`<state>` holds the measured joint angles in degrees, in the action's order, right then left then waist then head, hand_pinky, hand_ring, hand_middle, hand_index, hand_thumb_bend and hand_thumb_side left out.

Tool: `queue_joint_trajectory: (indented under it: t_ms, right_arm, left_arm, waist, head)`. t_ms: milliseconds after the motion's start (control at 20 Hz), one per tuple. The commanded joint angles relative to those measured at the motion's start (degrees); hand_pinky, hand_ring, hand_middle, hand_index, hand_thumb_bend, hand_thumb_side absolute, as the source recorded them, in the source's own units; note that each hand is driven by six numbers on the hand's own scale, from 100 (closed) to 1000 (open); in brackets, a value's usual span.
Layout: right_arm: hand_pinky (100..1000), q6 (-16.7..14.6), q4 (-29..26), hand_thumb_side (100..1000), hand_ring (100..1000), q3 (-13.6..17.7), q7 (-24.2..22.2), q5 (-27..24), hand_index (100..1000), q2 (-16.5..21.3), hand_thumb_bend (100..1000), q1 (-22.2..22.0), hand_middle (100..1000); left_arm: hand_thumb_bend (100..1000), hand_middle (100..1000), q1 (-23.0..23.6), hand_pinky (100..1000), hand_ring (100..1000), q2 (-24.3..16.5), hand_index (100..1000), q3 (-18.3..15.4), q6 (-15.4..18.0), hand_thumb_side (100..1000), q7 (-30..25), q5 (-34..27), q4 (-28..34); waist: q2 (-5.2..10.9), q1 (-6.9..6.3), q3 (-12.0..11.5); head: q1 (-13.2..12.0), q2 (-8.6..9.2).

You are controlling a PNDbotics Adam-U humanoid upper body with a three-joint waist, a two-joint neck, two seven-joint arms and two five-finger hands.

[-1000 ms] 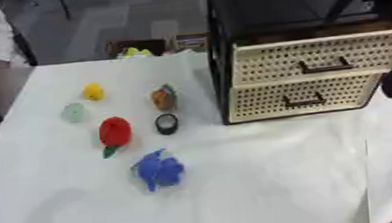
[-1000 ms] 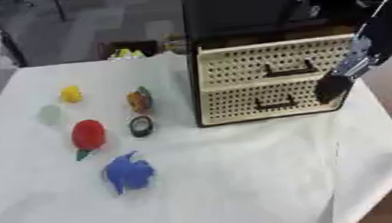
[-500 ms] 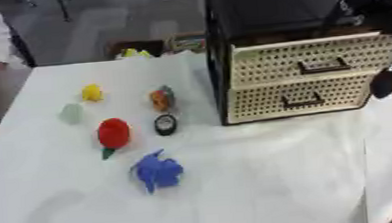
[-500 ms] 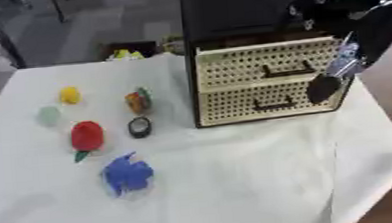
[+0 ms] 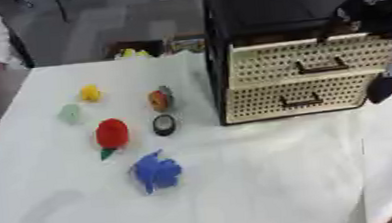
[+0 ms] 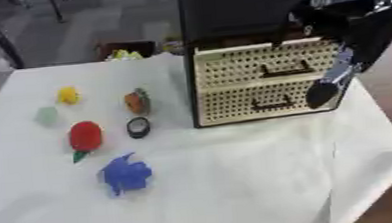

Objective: Pick up objects from table and place into drawer.

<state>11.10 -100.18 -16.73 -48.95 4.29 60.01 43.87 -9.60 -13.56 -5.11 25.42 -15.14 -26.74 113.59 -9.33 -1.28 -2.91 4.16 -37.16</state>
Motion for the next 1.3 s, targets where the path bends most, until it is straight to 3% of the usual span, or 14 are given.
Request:
queue_joint_trajectory:
  t_ms: [50, 1300]
  right_arm:
    - [100, 0.3, 0.5, 500, 100, 0.2, -0.1, 1.0, 824, 1.1, 953, 0.4, 100]
    - [100, -0.5, 4.6, 500, 100, -1.4, 2.6, 9.7, 850, -0.3, 987, -0.6, 100]
  left_arm:
    - [100, 649, -0.7, 536, 631, -0.9, 835, 0.0, 0.0, 865, -0.1, -0.1, 1.0]
    - [100, 649, -0.6, 532, 628, -0.1, 835, 0.0, 0.5, 874, -0.8, 0.8, 1.0]
  waist:
    - [0.56, 0.04, -0.2]
    - [-1.13, -0.75, -1.0]
  head:
    - [0.2, 0.69]
    - [0.9, 0.87]
